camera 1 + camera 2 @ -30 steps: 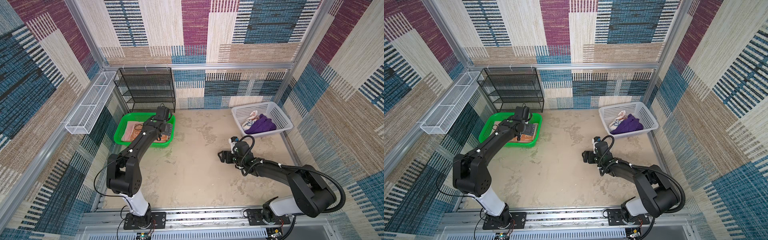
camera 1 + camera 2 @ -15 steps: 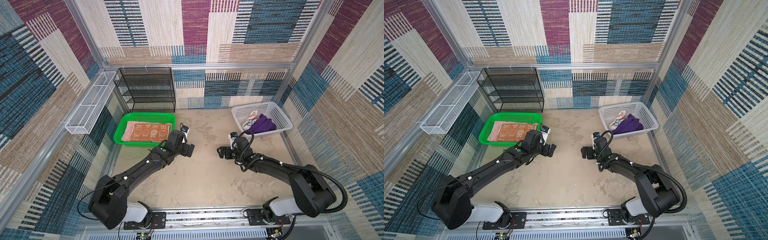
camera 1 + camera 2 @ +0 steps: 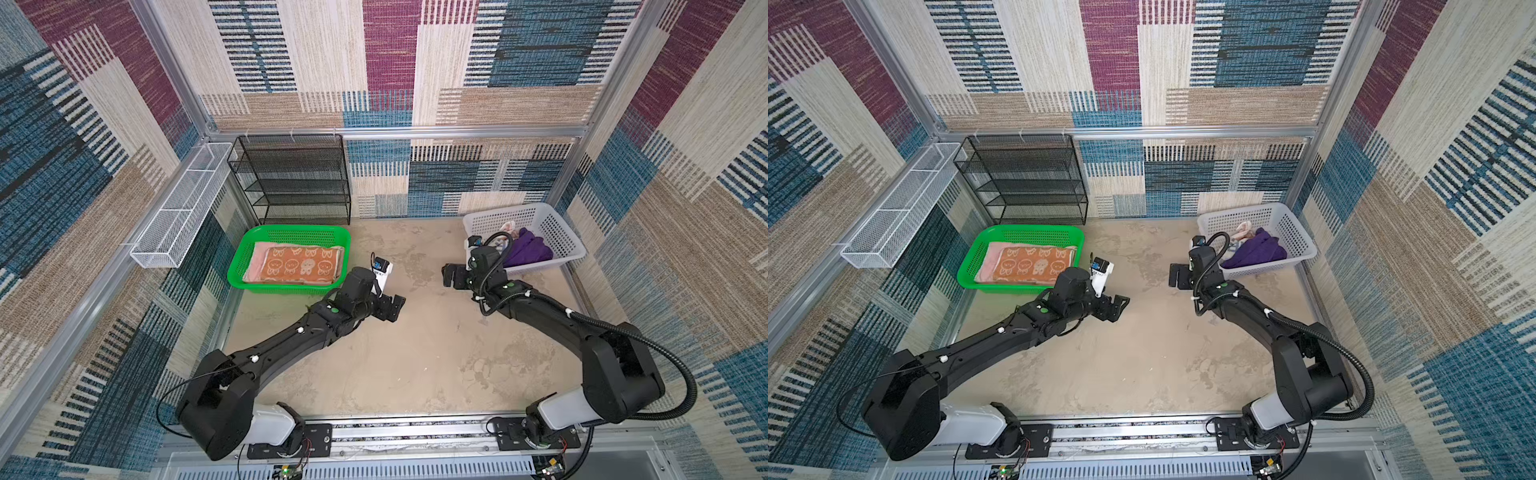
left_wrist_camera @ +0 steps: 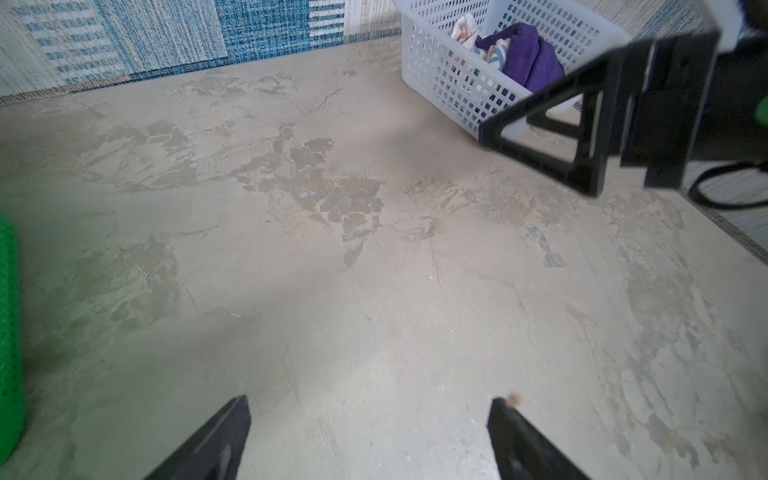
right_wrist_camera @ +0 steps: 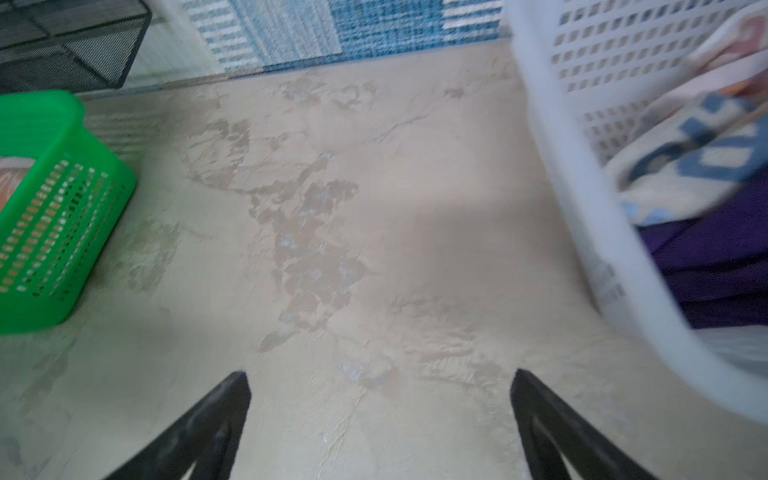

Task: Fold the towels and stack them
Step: 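Open the left gripper and withdraw it from the green basket, then reach the right gripper into the white basket and grasp the purple towel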

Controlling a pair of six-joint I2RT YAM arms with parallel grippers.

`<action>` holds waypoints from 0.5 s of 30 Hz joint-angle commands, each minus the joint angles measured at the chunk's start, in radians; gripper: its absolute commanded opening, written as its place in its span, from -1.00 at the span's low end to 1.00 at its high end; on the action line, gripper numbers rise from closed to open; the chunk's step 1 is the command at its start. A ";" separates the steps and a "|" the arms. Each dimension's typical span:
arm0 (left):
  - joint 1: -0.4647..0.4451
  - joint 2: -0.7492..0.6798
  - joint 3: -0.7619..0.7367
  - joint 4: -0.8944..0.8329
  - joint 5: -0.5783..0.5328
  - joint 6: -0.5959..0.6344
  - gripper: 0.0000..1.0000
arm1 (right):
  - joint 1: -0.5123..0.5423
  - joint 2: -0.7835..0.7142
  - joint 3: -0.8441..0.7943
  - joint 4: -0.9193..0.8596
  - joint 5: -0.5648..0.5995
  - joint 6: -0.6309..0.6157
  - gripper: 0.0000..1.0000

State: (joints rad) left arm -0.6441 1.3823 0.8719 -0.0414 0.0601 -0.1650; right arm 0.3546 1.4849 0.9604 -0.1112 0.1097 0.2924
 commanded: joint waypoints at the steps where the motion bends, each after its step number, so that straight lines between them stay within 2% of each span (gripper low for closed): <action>1: -0.004 0.006 -0.003 0.044 0.028 -0.023 0.87 | -0.056 0.005 0.069 -0.068 0.087 0.029 1.00; 5: -0.005 0.009 -0.005 0.049 0.032 -0.018 0.87 | -0.150 0.026 0.144 -0.101 0.138 0.042 1.00; 15: -0.006 0.018 -0.014 0.019 0.031 -0.004 0.79 | -0.352 0.178 0.295 -0.130 0.115 0.028 1.00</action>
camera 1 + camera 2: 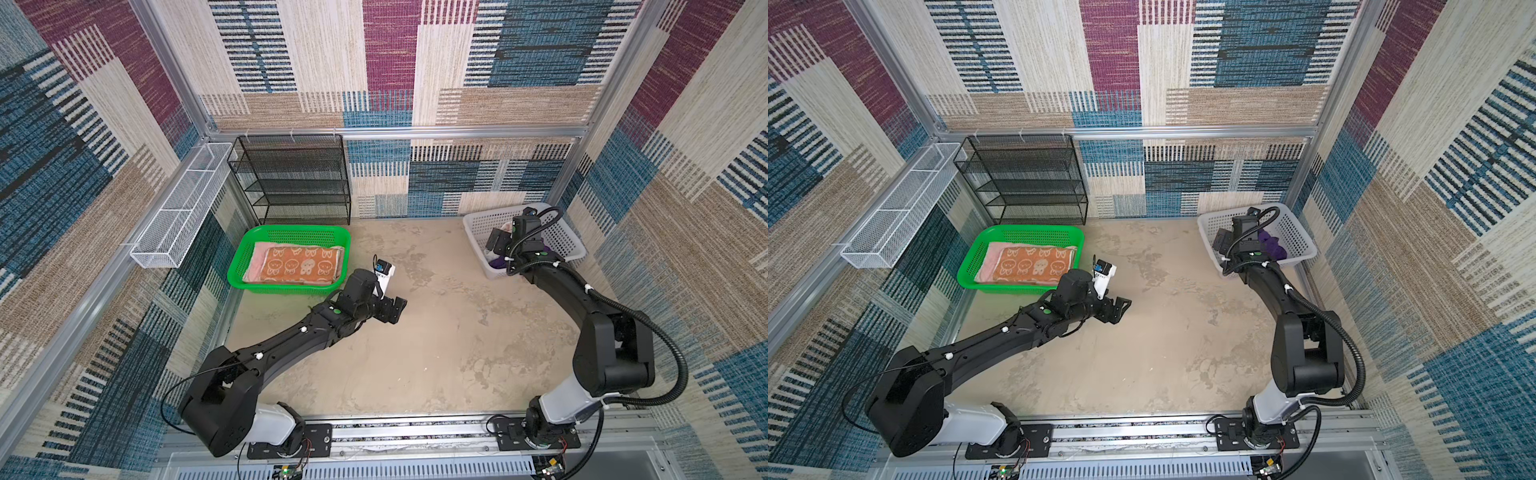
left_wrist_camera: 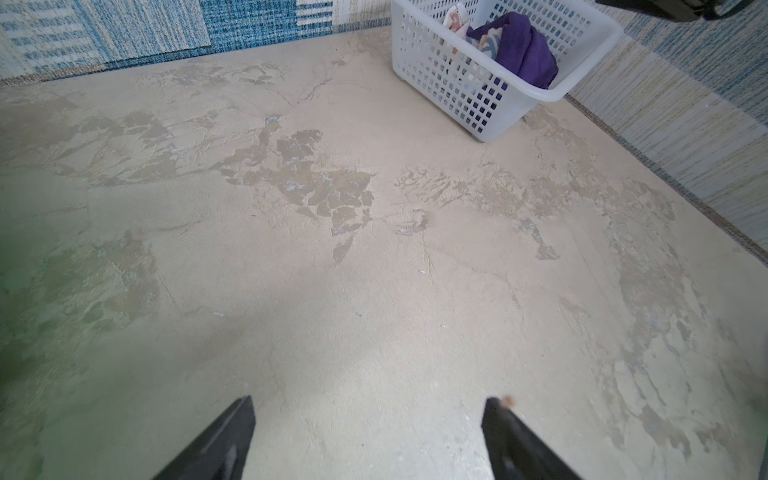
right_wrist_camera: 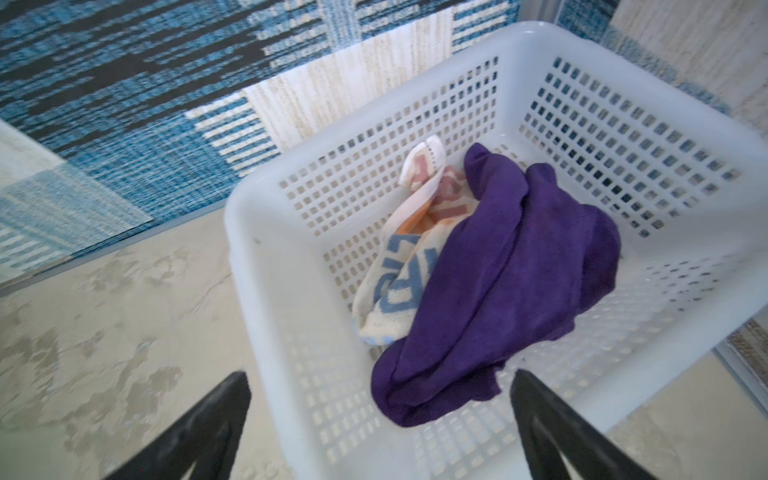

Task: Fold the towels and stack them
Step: 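Reach the right gripper into the white basket and grasp the purple towel, then pull the purple towel out with the right gripper and lay it on the table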

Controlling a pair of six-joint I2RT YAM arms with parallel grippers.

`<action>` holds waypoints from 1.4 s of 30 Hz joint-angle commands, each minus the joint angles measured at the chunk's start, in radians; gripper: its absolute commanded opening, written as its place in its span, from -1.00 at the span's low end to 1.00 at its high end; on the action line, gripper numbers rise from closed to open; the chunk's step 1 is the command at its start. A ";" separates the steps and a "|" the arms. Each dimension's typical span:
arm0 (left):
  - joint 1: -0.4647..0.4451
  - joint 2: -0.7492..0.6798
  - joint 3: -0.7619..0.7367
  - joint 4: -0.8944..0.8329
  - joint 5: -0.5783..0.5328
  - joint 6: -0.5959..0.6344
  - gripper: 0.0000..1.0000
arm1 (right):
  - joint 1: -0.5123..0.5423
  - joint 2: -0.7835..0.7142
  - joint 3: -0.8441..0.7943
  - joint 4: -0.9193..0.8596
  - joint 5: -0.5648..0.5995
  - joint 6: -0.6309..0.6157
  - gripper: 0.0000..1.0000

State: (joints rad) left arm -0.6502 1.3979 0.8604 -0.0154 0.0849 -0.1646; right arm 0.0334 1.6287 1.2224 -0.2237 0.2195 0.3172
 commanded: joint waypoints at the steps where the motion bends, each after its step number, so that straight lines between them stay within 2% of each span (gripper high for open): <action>1: 0.000 0.001 -0.004 -0.012 0.002 -0.002 0.79 | -0.047 0.059 0.049 -0.026 0.011 0.002 1.00; 4: 0.000 -0.002 -0.011 -0.017 -0.015 0.000 0.79 | -0.093 0.133 0.107 -0.069 0.006 -0.005 0.94; 13: 0.000 -0.004 -0.015 -0.072 -0.080 0.027 0.79 | -0.174 0.302 0.182 -0.092 -0.047 -0.007 0.58; 15: 0.000 -0.006 -0.016 -0.081 -0.086 0.031 0.79 | -0.181 0.336 0.205 -0.099 -0.052 -0.009 0.45; 17: 0.000 -0.008 -0.016 -0.083 -0.090 0.036 0.79 | -0.181 0.362 0.228 -0.100 -0.058 -0.015 0.21; 19: 0.000 -0.005 -0.019 -0.083 -0.093 0.034 0.79 | -0.181 0.376 0.239 -0.101 -0.059 -0.016 -0.26; 22: 0.000 0.004 -0.020 -0.081 -0.087 0.031 0.79 | -0.182 0.370 0.243 -0.093 -0.060 -0.014 -0.79; 24: 0.000 0.013 -0.016 -0.081 -0.084 0.033 0.79 | -0.182 0.354 0.245 -0.089 -0.060 -0.016 -1.00; 29: 0.000 0.030 -0.009 -0.077 -0.076 0.032 0.79 | -0.181 0.259 0.232 -0.056 -0.070 -0.043 -1.00; 37: 0.000 0.041 -0.013 -0.053 -0.068 0.036 0.84 | -0.181 0.021 0.165 0.022 -0.122 -0.108 -1.00; 42: 0.000 0.051 -0.007 -0.044 -0.061 0.033 0.86 | -0.182 -0.099 0.128 0.068 -0.203 -0.136 -1.00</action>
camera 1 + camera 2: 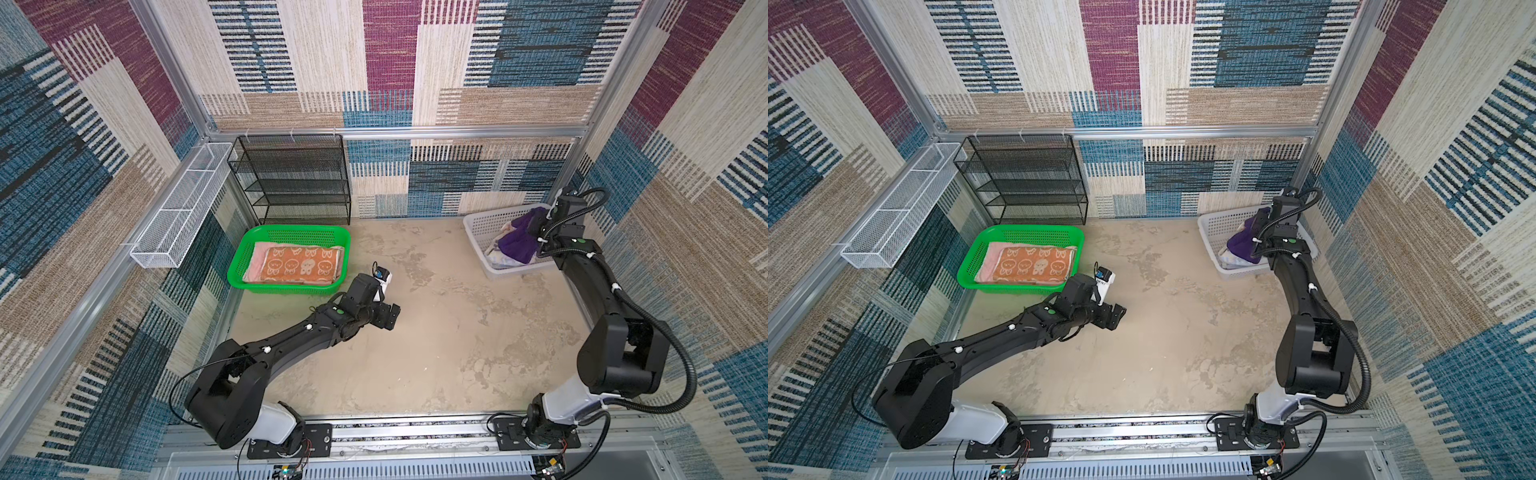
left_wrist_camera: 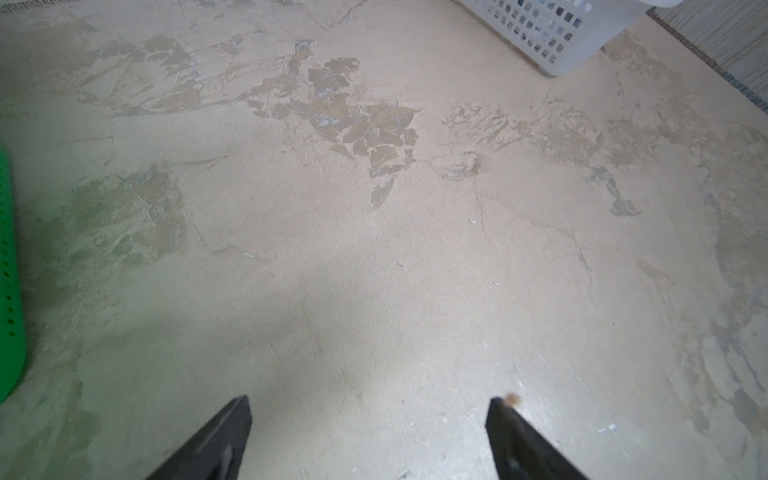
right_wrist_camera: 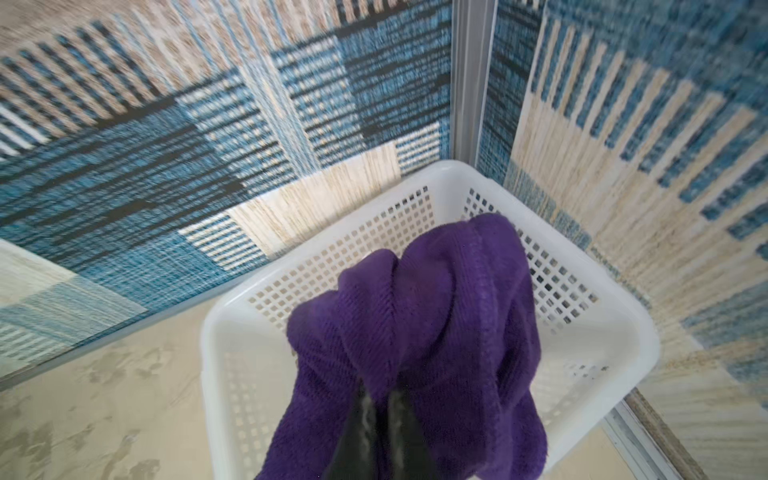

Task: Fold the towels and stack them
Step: 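Pull the purple towel out with the right gripper and lay it on the table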

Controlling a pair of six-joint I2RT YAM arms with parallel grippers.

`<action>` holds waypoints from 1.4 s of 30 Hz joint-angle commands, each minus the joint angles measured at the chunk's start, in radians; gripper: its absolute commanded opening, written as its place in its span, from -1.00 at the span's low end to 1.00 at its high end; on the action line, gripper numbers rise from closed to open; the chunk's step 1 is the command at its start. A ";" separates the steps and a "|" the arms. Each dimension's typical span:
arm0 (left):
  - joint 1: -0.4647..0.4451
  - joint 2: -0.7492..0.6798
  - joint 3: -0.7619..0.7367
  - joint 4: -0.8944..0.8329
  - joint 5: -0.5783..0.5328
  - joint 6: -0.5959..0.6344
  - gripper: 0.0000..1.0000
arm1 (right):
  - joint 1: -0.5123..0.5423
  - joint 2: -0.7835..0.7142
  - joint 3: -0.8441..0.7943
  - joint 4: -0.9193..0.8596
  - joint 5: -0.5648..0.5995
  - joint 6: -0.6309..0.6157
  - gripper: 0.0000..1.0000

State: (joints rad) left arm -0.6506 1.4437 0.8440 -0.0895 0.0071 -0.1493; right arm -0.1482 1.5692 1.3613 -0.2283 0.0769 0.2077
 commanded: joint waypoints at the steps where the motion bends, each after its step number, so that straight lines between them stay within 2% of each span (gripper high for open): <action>1: 0.000 0.008 0.010 0.033 0.017 0.017 0.86 | 0.000 -0.055 -0.014 0.073 -0.077 -0.027 -1.00; 5: 0.000 0.022 0.020 0.036 0.021 0.013 0.83 | 0.005 -0.112 -0.038 0.075 -0.189 -0.015 -1.00; 9: 0.000 0.027 0.027 0.054 -0.004 0.003 0.81 | 0.055 -0.158 -0.080 0.062 -0.221 -0.015 -1.00; 18: 0.000 0.024 0.043 0.074 -0.033 -0.029 0.78 | 0.329 -0.244 -0.243 0.047 -0.218 -0.020 -1.00; 23: 0.000 0.031 0.053 0.068 -0.018 -0.042 0.77 | 0.442 -0.242 -0.380 0.080 -0.243 0.035 -1.00; 27: 0.000 0.042 0.061 0.055 -0.014 -0.058 0.77 | 0.511 -0.185 -0.469 0.108 -0.254 0.069 -1.00; 34: 0.000 0.024 0.052 0.054 0.006 -0.073 0.75 | 0.566 -0.082 -0.533 0.148 -0.251 0.114 -0.55; 38: 0.000 0.021 0.059 0.014 0.014 -0.078 0.73 | 0.567 -0.065 -0.545 0.161 -0.250 0.109 -0.06; 42: -0.001 0.017 0.060 -0.013 0.025 -0.069 0.73 | 0.567 -0.128 -0.572 0.159 -0.192 0.095 0.40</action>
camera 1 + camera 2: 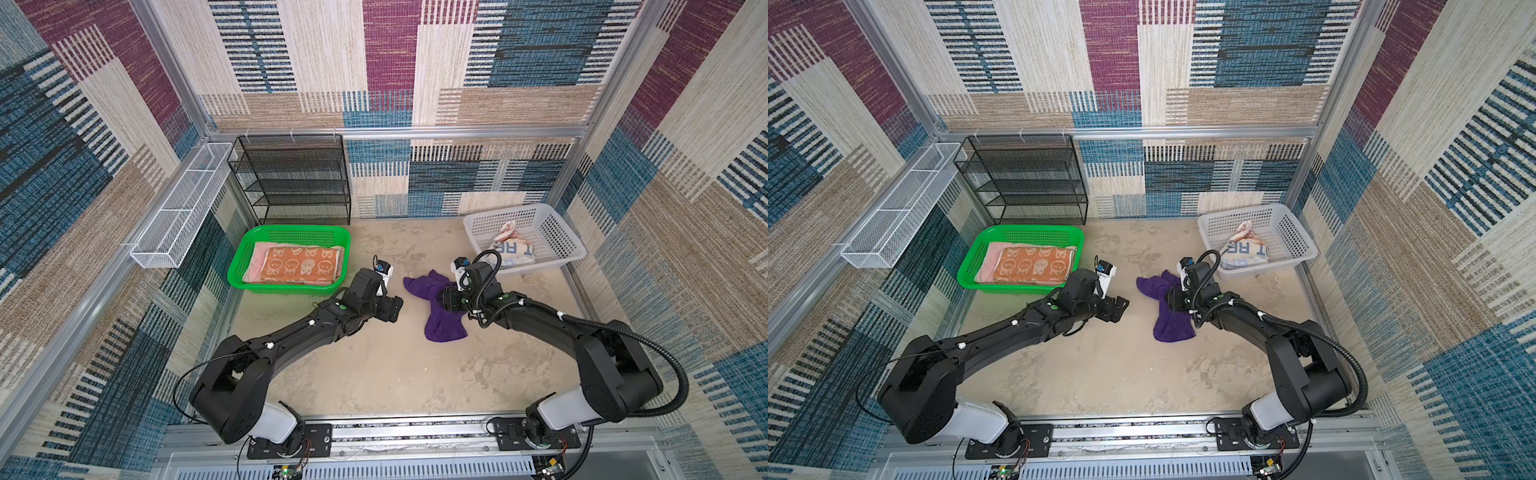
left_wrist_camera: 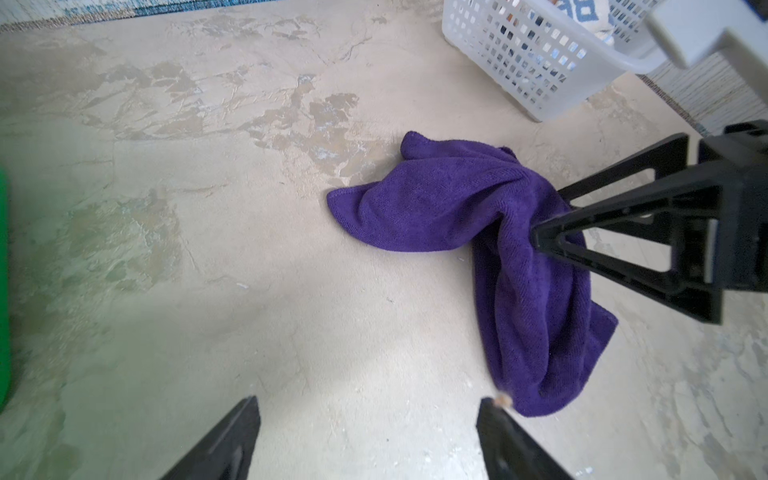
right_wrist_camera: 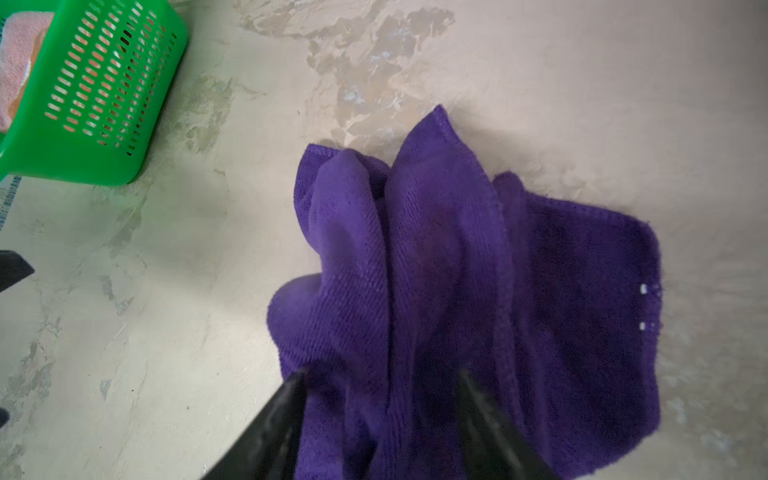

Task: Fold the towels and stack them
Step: 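Pull the purple towel out with the right gripper and lay it on the table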

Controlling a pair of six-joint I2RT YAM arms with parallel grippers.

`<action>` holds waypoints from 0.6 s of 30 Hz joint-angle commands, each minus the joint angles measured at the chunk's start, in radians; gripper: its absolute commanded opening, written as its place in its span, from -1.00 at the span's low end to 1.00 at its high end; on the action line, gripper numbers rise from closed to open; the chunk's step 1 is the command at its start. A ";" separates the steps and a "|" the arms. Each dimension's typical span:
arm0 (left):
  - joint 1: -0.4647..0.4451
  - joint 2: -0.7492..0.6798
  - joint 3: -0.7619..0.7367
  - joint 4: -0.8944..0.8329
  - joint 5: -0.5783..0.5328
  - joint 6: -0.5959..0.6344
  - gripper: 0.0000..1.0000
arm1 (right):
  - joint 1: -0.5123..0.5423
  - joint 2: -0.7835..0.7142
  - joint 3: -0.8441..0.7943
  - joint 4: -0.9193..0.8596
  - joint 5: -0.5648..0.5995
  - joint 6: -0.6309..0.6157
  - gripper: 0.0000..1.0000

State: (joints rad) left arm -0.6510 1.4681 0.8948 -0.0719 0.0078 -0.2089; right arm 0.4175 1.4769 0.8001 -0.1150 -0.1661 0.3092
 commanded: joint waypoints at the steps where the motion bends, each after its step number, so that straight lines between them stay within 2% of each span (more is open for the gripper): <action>1: -0.001 -0.005 0.013 -0.035 0.032 -0.005 0.73 | 0.001 -0.058 -0.019 0.042 0.068 -0.012 0.48; 4: -0.001 0.011 0.030 -0.048 0.059 0.000 0.73 | 0.001 -0.118 -0.039 0.022 0.141 -0.009 0.61; 7: -0.004 0.030 0.051 -0.043 0.091 -0.001 0.72 | 0.000 -0.139 -0.047 -0.013 0.210 0.003 0.62; 13: -0.019 0.061 0.085 -0.039 0.116 0.004 0.71 | -0.020 -0.091 -0.082 -0.004 0.199 -0.001 0.28; 14: -0.022 0.064 0.087 -0.040 0.118 0.005 0.71 | -0.033 -0.079 -0.092 0.010 0.178 -0.002 0.20; 18: -0.027 0.067 0.086 -0.050 0.115 0.006 0.71 | -0.070 -0.053 -0.132 0.086 0.077 -0.012 0.08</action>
State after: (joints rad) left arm -0.6762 1.5330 0.9733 -0.1089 0.1108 -0.2077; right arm 0.3561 1.4151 0.6834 -0.1108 -0.0181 0.3092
